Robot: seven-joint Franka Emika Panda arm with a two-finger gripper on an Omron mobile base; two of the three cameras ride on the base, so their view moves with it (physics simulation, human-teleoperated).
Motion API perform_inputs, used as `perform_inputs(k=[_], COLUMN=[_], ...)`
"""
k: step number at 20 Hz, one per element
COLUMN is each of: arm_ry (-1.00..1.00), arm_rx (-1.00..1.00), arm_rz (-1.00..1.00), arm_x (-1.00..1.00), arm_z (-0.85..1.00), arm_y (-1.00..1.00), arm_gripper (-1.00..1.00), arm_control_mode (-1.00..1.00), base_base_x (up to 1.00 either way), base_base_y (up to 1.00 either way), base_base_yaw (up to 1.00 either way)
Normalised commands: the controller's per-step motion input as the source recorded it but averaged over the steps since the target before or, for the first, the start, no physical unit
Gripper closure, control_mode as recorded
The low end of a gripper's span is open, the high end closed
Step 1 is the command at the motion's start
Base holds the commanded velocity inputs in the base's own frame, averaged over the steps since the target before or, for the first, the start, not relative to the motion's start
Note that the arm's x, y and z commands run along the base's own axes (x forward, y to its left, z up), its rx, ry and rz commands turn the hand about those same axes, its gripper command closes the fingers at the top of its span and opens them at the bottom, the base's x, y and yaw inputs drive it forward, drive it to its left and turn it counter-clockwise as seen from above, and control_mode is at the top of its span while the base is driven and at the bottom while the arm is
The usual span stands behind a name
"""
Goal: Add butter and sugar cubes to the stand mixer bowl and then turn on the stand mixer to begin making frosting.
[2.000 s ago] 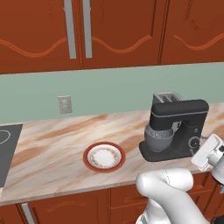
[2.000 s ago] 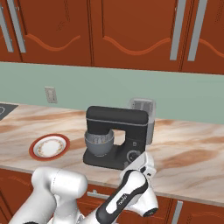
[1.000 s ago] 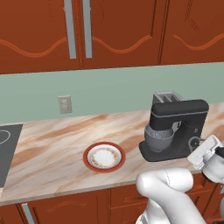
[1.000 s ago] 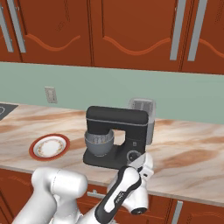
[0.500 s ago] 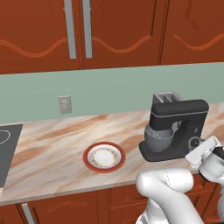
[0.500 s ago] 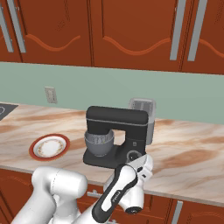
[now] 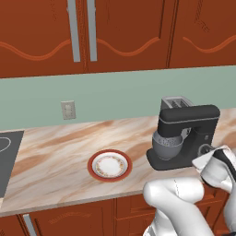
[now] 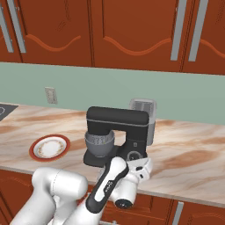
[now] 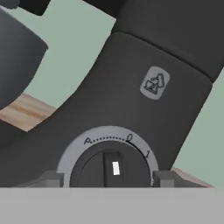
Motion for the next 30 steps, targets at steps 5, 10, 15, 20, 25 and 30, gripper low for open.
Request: perform_inputs(k=[5,10,15,20,25,30], arm_ry=[0.13,0.18,0.14,0.11,0.08,0.06], arm_rx=[0.31,0.31,0.37,0.37,0.37,0.34], arm_rz=[0.00,0.00,0.00,-0.03,-0.04,-0.07], arm_x=[-0.01,0.00,0.00,0.00,0.00,-0.05], arm_z=[-0.02,-0.08,-0.01,0.00,0.00,0.00], arm_y=[-0.03,0.00,0.00,0.00,0.00,0.01], arm_gripper=[1.00,1.00,1.00,1.00,1.00,1.00], arm_control_mode=[-1.00,-1.00,-1.00,-1.00,-1.00,-1.00], base_base_x=[0.00,0.00,0.00,0.00,0.00,0.00], base_base_y=[0.00,0.00,0.00,0.00,0.00,0.00], base_base_yaw=[0.00,0.00,0.00,0.00,0.00,0.00])
